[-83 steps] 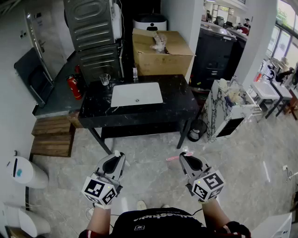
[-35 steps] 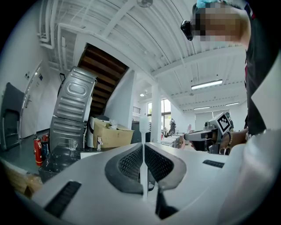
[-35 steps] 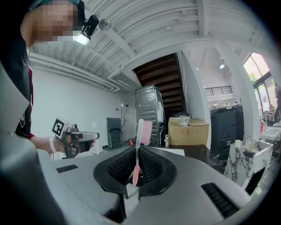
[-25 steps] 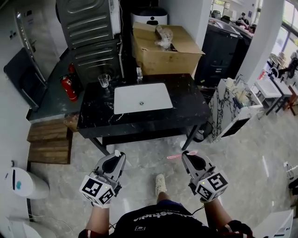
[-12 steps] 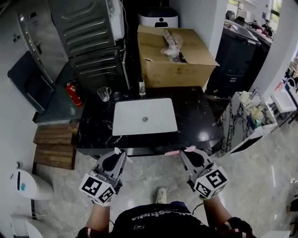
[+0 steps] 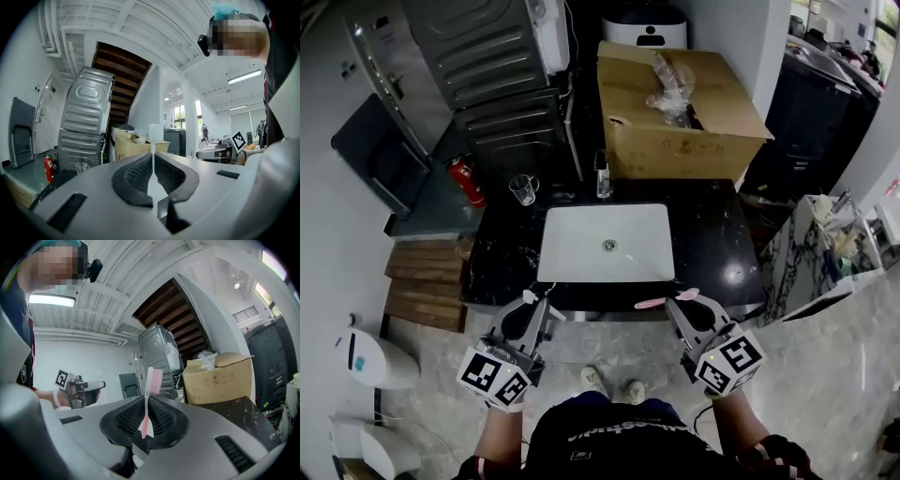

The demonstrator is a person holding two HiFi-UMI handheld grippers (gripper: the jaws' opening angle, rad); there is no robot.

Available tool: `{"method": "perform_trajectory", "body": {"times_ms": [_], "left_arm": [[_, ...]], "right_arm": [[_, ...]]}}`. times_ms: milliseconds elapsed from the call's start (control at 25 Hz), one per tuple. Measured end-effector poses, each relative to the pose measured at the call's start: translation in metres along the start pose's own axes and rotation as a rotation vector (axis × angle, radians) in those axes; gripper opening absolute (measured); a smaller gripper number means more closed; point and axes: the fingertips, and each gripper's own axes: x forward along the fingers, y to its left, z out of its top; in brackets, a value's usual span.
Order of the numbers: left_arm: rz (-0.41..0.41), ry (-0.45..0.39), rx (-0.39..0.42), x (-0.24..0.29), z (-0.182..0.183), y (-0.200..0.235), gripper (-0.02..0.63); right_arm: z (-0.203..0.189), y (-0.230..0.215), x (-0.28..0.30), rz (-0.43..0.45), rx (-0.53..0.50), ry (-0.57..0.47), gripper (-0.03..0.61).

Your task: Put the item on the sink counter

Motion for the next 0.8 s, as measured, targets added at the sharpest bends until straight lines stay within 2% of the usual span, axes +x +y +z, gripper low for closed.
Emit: {"method": "perform_trajectory", "body": {"times_ms": [240, 440, 800], "left_arm": [[0.028, -0.005, -0.029, 0.018, -0.009, 0.04, 0.023], [0.011, -0.025, -0.057, 0.044, -0.014, 0.082, 0.023], [-0.014, -0.061, -0.086, 0.094, -0.01, 0.206, 0.023]], "right_arm": [[-0.002, -0.011, 0.036, 0.0, 0.007, 0.015, 0.051], [-0.001, -0.018, 0.081, -0.008, 0.005, 0.035, 0.051], [0.018, -0.032, 0.209, -0.03, -0.008, 0.038, 0.051]]}}
